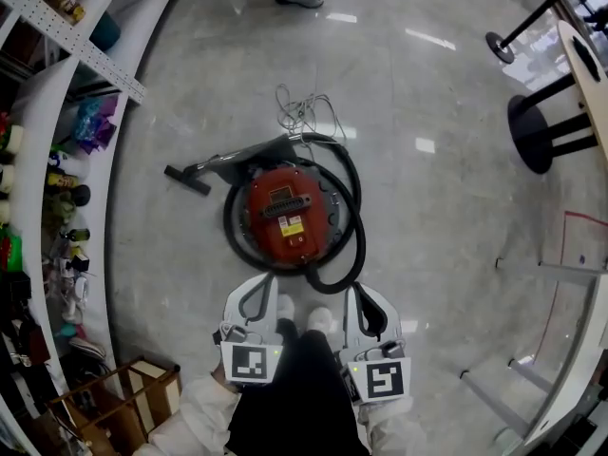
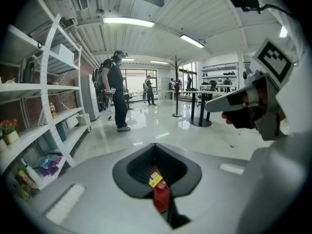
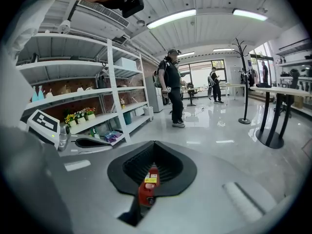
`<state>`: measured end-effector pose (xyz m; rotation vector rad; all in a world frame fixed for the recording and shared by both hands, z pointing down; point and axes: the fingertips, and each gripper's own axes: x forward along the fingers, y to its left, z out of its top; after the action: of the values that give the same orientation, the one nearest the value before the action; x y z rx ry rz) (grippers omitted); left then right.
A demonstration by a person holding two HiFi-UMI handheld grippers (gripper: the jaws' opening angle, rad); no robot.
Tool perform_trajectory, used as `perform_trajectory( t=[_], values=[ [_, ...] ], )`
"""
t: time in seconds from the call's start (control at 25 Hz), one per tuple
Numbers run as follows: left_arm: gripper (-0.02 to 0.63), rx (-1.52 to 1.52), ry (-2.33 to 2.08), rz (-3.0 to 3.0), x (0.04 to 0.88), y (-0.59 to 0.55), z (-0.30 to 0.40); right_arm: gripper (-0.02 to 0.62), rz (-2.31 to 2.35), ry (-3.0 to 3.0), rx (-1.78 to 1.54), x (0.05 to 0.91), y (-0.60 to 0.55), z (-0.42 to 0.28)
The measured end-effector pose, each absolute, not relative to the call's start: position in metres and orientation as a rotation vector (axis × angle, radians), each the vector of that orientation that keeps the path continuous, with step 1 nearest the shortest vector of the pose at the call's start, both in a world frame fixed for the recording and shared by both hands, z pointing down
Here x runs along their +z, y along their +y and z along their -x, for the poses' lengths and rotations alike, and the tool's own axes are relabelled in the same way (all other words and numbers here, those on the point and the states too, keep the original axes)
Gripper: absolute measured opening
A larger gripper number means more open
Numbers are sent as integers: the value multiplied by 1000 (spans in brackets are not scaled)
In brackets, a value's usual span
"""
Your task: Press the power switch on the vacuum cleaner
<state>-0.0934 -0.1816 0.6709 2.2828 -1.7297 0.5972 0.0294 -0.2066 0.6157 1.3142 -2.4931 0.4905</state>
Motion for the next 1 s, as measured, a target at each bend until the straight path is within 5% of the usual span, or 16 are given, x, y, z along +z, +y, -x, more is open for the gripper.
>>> perform_trajectory(
  t=[1.0],
  values=[
    [0,860,-1458,-2254,809,-211,66,-2,-1295,-2443,556,635,-228,-18]
  ],
)
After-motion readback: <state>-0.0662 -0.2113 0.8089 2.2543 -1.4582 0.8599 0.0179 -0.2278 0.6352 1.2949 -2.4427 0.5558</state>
